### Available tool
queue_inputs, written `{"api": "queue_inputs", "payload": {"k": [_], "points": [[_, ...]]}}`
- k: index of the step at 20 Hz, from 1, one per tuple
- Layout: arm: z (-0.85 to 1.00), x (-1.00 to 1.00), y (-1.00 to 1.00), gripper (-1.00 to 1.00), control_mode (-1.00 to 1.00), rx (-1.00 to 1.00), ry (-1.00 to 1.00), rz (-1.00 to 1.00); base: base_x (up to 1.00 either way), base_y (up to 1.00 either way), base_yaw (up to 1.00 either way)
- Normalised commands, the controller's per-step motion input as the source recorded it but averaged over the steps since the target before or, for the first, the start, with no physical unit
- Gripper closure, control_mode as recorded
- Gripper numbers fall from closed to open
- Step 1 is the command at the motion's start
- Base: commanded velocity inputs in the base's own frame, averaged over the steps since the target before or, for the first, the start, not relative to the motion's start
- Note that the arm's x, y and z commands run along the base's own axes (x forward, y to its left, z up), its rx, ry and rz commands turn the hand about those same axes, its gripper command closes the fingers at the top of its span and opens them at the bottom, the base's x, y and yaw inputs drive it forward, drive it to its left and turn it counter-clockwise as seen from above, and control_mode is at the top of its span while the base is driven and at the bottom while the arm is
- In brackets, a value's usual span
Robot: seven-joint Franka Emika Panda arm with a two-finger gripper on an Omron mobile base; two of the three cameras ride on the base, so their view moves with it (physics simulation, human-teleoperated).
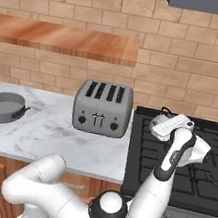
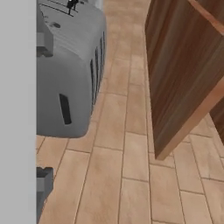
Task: Pick the kettle from the cabinet and place it on a stove burner. Then pick the pot from the counter and place it on another stove burner. Finally, turn both burners on.
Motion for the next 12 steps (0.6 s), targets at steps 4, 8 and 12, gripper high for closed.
{"api": "queue_inputs", "payload": {"k": [4, 8, 12], "points": [[0.36, -0.40, 0.38, -1.00, -1.00, -0.13, -0.05, 0.04, 0.00, 0.00, 0.00], [0.42, -0.34, 0.44, -1.00, -1.00, -0.16, -0.04, 0.02, 0.00, 0.00, 0.00], [0.40, -0.33, 0.44, -1.00, -1.00, -0.17, -0.04, 0.02, 0.00, 0.00, 0.00]]}}
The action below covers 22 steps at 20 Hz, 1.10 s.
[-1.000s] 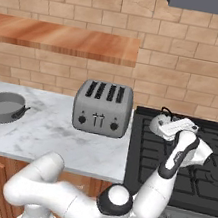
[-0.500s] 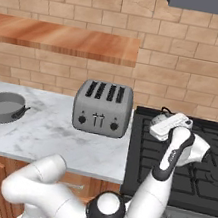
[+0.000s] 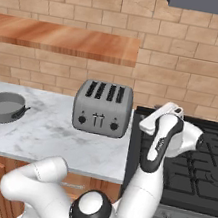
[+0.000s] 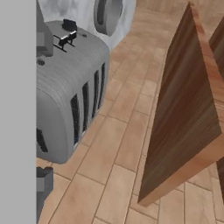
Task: Pick the kettle from the cabinet and place it on a stove burner. Then pick the pot from the counter and place it on another stove burner. Finally, turn both burners on.
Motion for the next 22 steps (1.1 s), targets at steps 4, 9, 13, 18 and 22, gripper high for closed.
{"api": "queue_inputs", "payload": {"k": [4, 9, 13, 18, 22], "points": [[0.40, -0.30, 0.45, -1.00, -1.00, -0.18, -0.04, 0.03, 0.00, 0.00, 0.00], [0.35, -0.29, 0.44, -1.00, -1.00, -0.18, -0.03, 0.04, 0.00, 0.00, 0.00], [0.30, -0.28, 0.45, -1.00, -1.00, -0.18, -0.03, 0.06, 0.00, 0.00, 0.00], [0.24, -0.28, 0.48, -1.00, -1.00, -0.18, -0.03, 0.09, 0.00, 0.00, 0.00], [0.19, -0.25, 0.51, -1.00, -1.00, -0.18, -0.03, 0.11, 0.00, 0.00, 0.00]]}}
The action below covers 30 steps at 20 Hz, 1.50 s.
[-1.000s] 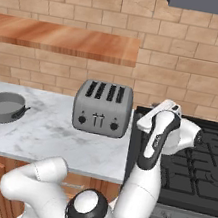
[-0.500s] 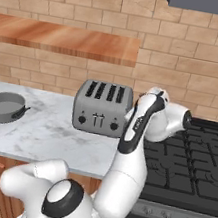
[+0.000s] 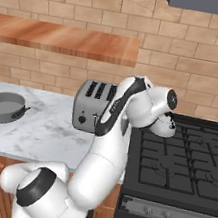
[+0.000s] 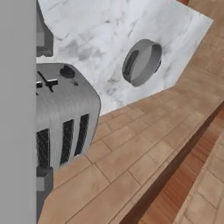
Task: Pick the kettle from the cabinet and place it on a stove burner. Then pick the pot from the counter and place it on another stove burner. Finally, turn both burners on.
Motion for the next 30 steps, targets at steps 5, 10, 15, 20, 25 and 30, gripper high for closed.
{"api": "queue_inputs", "payload": {"k": [5, 10, 15, 20, 25, 30], "points": [[0.15, -0.22, 0.55, -1.00, -1.00, -0.18, -0.02, 0.12, 0.00, 0.00, 0.00], [0.12, -0.22, 0.57, -1.00, -1.00, -0.19, -0.01, 0.12, 0.00, 0.00, 0.00], [0.03, -0.19, 0.59, -1.00, -1.00, -0.18, -0.01, 0.13, 0.00, 0.00, 0.00], [0.00, -0.21, 0.58, -1.00, -1.00, -0.17, -0.02, 0.14, 0.00, 0.00, 0.00], [0.00, -0.22, 0.55, -1.00, -1.00, -0.17, -0.02, 0.14, 0.00, 0.00, 0.00], [0.00, -0.22, 0.58, -1.00, -1.00, -0.17, -0.02, 0.13, 0.00, 0.00, 0.00]]}}
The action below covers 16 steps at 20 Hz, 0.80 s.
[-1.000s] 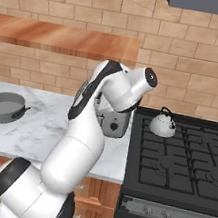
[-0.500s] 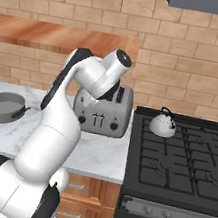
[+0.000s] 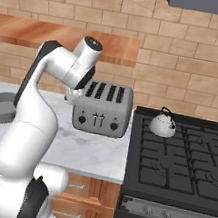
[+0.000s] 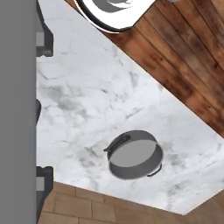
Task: Pick the kettle from the cabinet and place it on a stove burner. Then pick the pot from the counter and place it on another stove burner. Finally, turn both burners on.
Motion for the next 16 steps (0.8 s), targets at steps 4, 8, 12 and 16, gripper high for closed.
{"api": "queue_inputs", "payload": {"k": [4, 8, 12, 16], "points": [[0.00, -0.23, 0.59, -1.00, -1.00, -0.15, 0.00, 0.13, 0.00, 0.00, 0.00], [-0.01, -0.23, 0.64, -1.00, -1.00, -0.14, 0.00, 0.12, 0.00, 0.00, 0.00], [-0.05, -0.21, 0.62, -1.00, -1.00, -0.12, 0.00, 0.13, 0.00, 0.00, 0.00], [-0.11, -0.27, 0.59, -1.00, -1.00, -0.10, 0.00, 0.13, 0.00, 0.00, 0.00]]}}
